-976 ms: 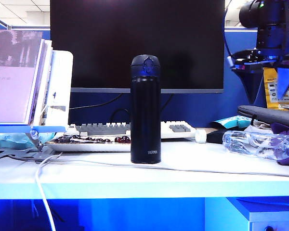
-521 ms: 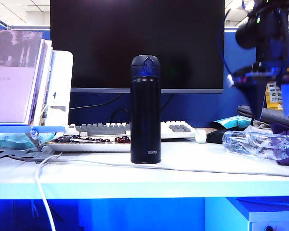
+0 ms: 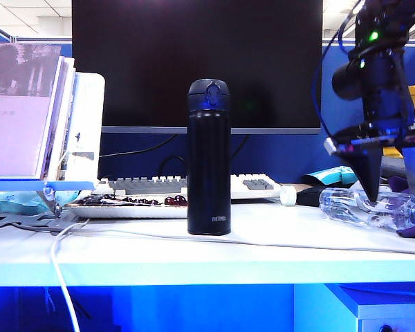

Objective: Pick up the mineral water bottle and place it vertically to the right of the black thermos cup.

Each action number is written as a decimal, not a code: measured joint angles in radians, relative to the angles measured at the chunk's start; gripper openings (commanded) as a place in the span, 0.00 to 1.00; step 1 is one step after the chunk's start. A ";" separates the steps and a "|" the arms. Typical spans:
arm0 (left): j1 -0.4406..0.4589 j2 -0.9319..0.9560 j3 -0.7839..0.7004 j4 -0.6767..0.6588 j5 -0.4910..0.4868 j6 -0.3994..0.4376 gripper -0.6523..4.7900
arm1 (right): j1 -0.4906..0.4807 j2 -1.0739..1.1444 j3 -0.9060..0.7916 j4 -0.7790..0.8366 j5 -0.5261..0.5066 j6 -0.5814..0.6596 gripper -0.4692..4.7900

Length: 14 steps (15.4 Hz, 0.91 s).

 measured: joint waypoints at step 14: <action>0.000 0.000 0.000 0.000 0.000 0.000 0.11 | -0.006 0.089 0.000 0.036 0.064 0.000 0.49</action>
